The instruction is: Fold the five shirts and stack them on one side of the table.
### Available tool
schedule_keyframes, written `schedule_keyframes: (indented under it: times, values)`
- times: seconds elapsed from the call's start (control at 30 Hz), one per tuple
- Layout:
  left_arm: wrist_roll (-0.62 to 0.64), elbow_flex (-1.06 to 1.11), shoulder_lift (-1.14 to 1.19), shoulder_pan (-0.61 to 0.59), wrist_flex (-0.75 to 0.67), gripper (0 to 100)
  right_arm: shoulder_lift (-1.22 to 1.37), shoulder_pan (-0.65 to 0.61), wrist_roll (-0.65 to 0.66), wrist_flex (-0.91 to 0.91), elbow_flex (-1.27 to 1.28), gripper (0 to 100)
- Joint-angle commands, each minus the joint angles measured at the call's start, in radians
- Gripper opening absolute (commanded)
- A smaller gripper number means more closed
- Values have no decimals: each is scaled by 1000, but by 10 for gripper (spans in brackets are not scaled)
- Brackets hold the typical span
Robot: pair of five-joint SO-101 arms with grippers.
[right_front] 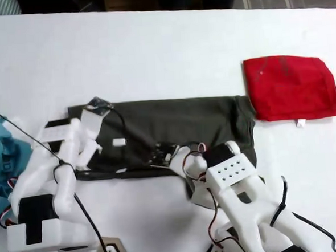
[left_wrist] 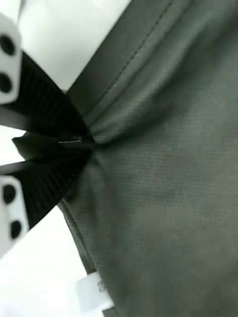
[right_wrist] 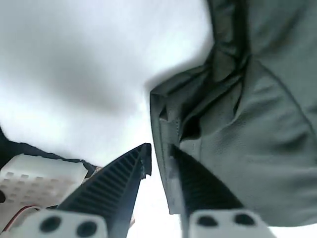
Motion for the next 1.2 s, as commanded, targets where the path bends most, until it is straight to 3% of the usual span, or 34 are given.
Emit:
schedule_keyframes:
  times: [0.0, 0.13, 0.57, 0.73, 0.97, 1.17]
  values:
    - [5, 7, -6, -40, -25, 25, -21, 7, 18, -4, -5, 239]
    - [5, 7, -6, -40, -25, 25, -19, 10, 118, -47, 66, 283]
    - [5, 7, -6, -40, -25, 25, -16, 19, 121, -268, 245, 283]
    - [5, 7, -6, -40, -25, 25, -16, 117, 129, -292, 247, 281]
    - [5, 8, -6, -40, -25, 25, -16, 268, 252, -300, 250, 121]
    - [5, 8, -6, -40, -25, 25, -18, 286, 253, -302, 249, 108]
